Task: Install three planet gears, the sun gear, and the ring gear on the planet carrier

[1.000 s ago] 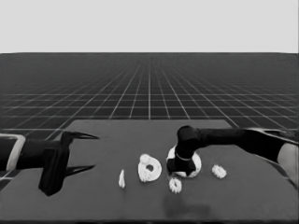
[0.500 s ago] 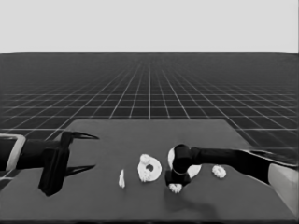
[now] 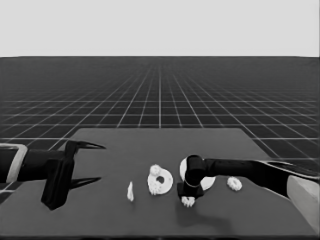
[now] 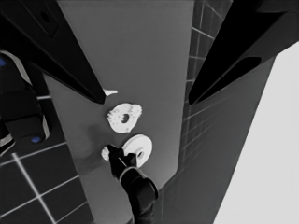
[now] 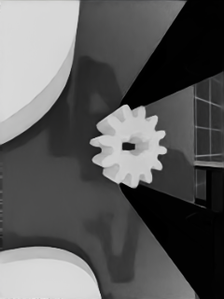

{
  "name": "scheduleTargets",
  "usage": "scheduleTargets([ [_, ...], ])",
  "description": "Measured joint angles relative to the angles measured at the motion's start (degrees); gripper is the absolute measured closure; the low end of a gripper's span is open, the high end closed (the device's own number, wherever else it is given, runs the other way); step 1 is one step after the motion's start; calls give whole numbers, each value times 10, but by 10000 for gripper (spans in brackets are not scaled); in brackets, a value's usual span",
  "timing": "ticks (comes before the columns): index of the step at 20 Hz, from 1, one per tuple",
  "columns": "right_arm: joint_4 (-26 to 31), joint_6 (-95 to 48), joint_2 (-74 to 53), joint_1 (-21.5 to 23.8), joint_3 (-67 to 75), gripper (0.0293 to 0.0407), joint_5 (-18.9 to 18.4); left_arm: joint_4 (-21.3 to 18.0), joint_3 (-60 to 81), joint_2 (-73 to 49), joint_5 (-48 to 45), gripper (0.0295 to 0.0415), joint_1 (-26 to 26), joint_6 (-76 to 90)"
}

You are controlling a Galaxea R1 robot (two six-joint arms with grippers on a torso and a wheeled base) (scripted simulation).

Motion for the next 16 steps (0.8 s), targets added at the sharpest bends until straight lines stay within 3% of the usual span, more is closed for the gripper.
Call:
scheduleTargets([
  [2,0,0,0,0,0,388,0,0,0,0,0,326,0,0],
  [4,82,42,-14,81,64,387,-26,0,0,0,0,326,0,0],
  [6,116,52,-16,117,75,388,-28,0,0,0,0,326,0,0],
  [12,134,55,-17,135,79,388,-27,0,0,0,0,326,0,0],
  [14,154,-18,92,154,-104,388,-13,0,0,0,0,326,0,0],
  [16,160,-56,135,159,-185,388,-7,0,0,0,0,326,0,0],
])
